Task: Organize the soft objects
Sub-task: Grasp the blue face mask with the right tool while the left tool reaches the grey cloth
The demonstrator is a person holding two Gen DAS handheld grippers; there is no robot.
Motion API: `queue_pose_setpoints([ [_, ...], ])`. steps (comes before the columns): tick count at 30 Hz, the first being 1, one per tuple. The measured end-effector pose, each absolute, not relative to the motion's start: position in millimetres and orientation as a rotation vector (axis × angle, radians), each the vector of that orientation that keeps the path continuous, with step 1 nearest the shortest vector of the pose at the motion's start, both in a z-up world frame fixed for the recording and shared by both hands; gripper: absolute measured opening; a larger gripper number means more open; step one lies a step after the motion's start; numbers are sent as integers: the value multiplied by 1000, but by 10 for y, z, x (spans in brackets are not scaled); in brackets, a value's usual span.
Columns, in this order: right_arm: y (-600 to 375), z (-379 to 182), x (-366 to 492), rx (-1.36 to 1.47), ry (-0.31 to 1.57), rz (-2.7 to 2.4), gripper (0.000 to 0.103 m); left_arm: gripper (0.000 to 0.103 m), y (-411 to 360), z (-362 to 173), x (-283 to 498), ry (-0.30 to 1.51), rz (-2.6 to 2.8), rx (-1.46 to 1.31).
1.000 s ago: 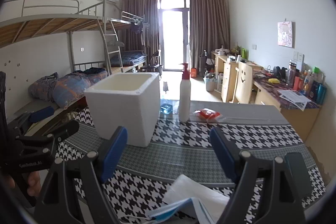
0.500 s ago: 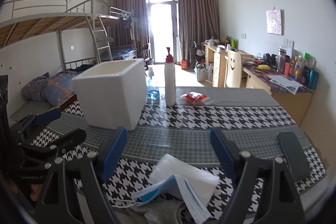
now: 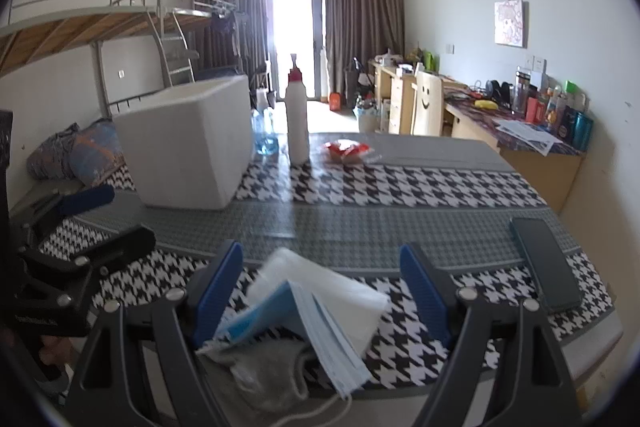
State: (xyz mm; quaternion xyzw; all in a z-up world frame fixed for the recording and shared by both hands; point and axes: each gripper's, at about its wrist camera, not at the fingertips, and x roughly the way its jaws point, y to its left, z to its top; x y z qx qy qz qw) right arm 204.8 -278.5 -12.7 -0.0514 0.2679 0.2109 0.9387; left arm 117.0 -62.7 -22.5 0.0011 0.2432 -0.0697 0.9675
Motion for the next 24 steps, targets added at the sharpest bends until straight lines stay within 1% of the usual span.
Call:
queue_pose_setpoints([
  [9, -2864, -307, 2031, -116, 601, 412, 84, 100, -707, -356, 1191, 540, -158, -3],
  [11, -2854, -340, 2036, -123, 611, 416, 81, 100, -720, -364, 1211, 547, -156, -4],
  [13, -2843, -382, 2045, -126, 628, 426, 74, 100, -708, -374, 1216, 553, -152, -7],
  [14, -2833, -409, 2058, -125, 642, 431, 73, 100, -709, -381, 1217, 556, -151, -9],
  [16, -2811, -445, 2088, -124, 665, 435, 65, 100, -721, -389, 1220, 561, -150, -11],
  [18, -2784, -480, 2110, -129, 683, 451, 61, 100, -734, -402, 1212, 566, -152, -8],
  [20, -2774, -526, 2134, -132, 709, 452, 52, 100, -745, -417, 1198, 568, -158, -7],
  [21, -2771, -545, 2148, -133, 723, 452, 46, 100, -755, -429, 1199, 571, -160, -7],
  [23, -2771, -587, 2160, -128, 745, 457, 41, 100, -764, -459, 1193, 581, -167, -5],
  [24, -2773, -599, 2163, -127, 753, 455, 37, 100, -773, -475, 1191, 586, -170, -4],
])
